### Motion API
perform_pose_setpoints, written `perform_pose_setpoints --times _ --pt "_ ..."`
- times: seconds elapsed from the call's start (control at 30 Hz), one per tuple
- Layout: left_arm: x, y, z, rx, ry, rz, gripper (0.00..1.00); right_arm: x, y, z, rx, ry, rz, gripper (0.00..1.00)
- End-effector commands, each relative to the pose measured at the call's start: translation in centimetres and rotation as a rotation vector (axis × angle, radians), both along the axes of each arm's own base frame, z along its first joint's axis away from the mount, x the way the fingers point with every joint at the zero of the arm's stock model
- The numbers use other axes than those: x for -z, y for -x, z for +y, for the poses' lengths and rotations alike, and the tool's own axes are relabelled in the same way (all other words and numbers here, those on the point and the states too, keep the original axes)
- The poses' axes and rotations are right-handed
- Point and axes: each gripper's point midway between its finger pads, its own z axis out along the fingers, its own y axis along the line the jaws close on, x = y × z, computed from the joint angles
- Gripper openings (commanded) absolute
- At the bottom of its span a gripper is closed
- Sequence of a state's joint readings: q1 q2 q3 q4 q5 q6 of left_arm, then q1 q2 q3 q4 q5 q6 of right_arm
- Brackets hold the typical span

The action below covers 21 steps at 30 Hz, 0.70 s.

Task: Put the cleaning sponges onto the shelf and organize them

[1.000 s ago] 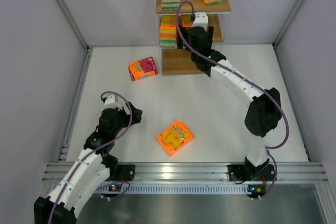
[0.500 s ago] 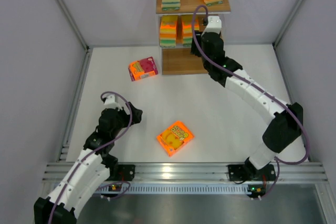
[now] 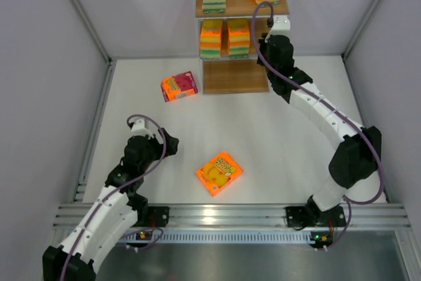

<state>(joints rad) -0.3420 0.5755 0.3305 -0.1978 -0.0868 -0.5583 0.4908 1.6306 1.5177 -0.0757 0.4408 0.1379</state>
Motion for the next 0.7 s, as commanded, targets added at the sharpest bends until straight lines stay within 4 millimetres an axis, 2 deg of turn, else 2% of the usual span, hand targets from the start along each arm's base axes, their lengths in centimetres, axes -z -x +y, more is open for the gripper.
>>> perform_pose_setpoints --times 0.0,0.07,0.13,0.17,0.2,0.27,0.3,0.67 --pt "-0.6 -0.4 -0.1 0.0 0.003 -0.011 0.91 -1.4 -2.0 0.8 -0.062 0.019 -0.095 0.18" --pt "-0.4 -0.6 0.0 -0.005 -0.002 -0.003 0.91 -1.5 -2.8 1.2 -0.071 0.04 -0.119 0.18" --pt "-0.4 -0.6 0.0 -0.004 -0.006 -0.003 0.91 -0.6 -3.7 1.7 -0.088 0.054 -0.116 0.19" --pt "-0.4 -0.6 0.0 -0.004 -0.007 0.0 0.91 -1.3 -4.0 2.0 -0.102 0.047 -0.139 0.2" --pt "-0.4 -0.6 0.0 -0.007 -0.007 -0.001 0.91 -0.7 -4.5 2.1 -0.104 0.05 -0.132 0.2" --pt "-0.4 -0.6 0.0 -0.006 -0.008 -0.003 0.91 -1.4 -5.1 2.0 -0.09 0.046 -0.146 0.22" --pt "-0.5 -0.6 0.1 -0.007 -0.01 -0.005 0.91 -0.9 -5.4 2.0 -0.087 0.049 -0.14 0.23" --pt "-0.1 -0.7 0.1 -0.011 -0.017 0.009 0.91 -1.1 -7.2 1.0 -0.068 0.036 -0.172 0.26"
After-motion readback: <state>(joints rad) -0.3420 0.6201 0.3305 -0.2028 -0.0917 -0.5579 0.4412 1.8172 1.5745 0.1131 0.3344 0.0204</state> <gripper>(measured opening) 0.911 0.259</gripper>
